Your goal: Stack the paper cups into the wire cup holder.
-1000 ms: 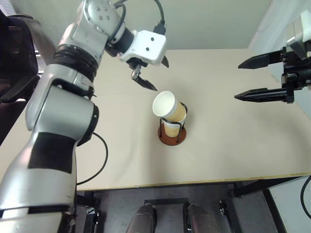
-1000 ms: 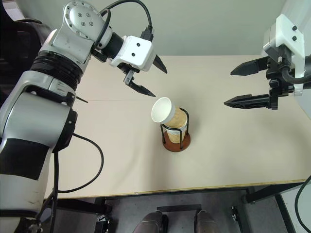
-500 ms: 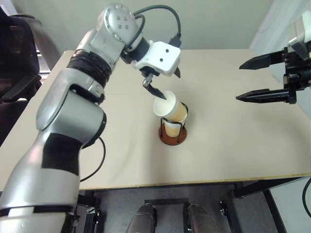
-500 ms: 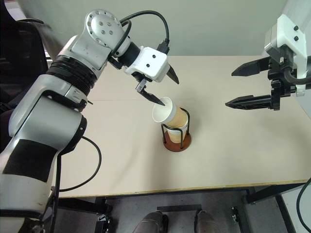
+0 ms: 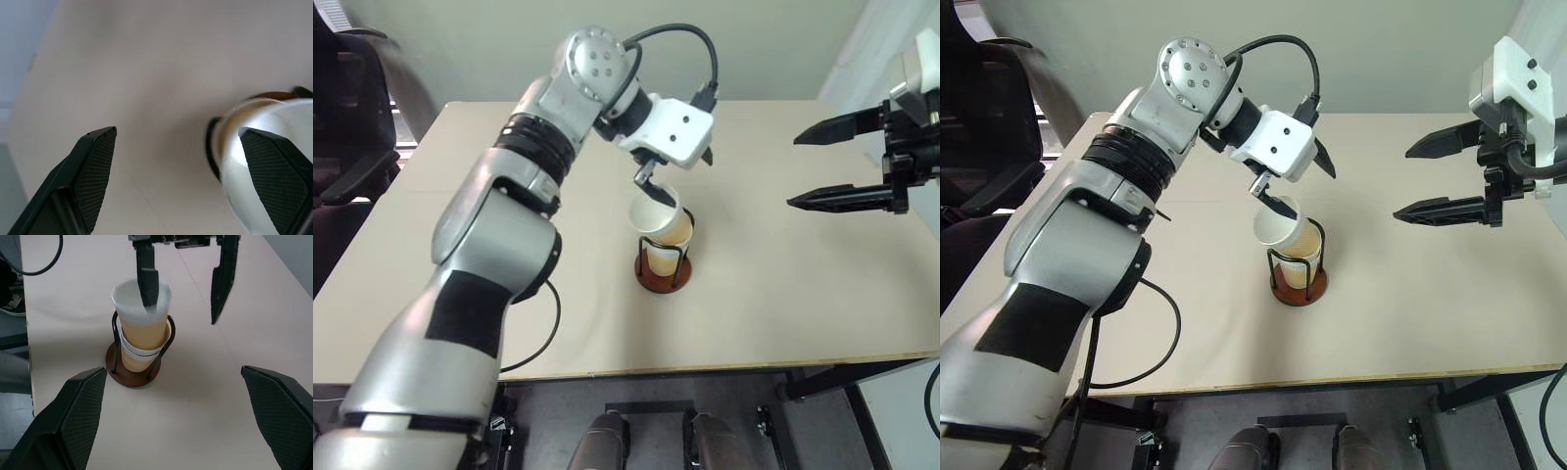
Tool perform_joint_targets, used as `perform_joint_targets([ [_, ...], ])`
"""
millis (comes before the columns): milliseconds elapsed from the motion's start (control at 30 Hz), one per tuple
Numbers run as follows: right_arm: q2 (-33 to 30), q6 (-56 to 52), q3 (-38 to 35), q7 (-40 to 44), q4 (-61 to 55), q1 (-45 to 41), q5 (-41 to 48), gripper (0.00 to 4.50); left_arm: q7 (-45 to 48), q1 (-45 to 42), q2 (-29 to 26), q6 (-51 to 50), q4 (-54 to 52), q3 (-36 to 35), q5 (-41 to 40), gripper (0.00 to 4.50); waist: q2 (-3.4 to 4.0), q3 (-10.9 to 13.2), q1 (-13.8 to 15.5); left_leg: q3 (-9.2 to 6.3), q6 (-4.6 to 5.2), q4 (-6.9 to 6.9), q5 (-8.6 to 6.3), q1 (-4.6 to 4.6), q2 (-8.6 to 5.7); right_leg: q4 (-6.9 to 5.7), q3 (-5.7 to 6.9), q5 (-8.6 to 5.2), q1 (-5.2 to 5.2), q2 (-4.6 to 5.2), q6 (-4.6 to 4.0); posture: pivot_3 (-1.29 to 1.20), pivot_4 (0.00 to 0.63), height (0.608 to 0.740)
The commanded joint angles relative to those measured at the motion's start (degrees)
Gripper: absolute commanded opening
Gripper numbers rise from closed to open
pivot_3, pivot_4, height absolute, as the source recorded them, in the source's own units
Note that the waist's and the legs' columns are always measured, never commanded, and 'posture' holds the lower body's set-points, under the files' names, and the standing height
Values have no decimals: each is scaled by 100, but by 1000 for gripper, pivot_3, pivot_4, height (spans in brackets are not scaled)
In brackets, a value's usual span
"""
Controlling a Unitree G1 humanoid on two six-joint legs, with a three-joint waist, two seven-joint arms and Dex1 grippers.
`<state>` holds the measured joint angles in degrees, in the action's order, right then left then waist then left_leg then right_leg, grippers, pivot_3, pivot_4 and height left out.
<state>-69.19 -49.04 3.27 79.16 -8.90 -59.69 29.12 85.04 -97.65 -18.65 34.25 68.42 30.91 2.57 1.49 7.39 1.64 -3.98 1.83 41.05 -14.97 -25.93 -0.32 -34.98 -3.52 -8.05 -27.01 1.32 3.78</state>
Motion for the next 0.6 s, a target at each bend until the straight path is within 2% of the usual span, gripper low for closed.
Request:
perform_joint_targets([
  [33,-132,-4,-266,-47,-105,-63,41,4500,-466,-88,58,217,88,-284,302,4262,1,0,-3,-4,0,1,0,0,4,1,-10,1,0,8,2,0,150,740],
  [267,-137,-45,-260,-50,-119,-72,53,4500,-389,-150,89,240,184,-623,518,4262,0,0,-3,-1,0,0,0,1,5,0,-9,0,0,0,1,0,150,740],
  [433,-63,-115,-279,-97,-171,-84,118,4500,-78,-213,-152,-94,203,-981,429,4262,1,0,-7,-6,0,0,0,1,8,0,-16,1,-1,8,2,0,150,740],
  [600,347,-448,-440,-452,-589,159,524,4500,736,308,-1263,-789,-90,-1390,71,4262,10,-6,-127,1,-2,-7,1,4,15,-7,-32,0,-15,-11,-2,0,150,740],
])
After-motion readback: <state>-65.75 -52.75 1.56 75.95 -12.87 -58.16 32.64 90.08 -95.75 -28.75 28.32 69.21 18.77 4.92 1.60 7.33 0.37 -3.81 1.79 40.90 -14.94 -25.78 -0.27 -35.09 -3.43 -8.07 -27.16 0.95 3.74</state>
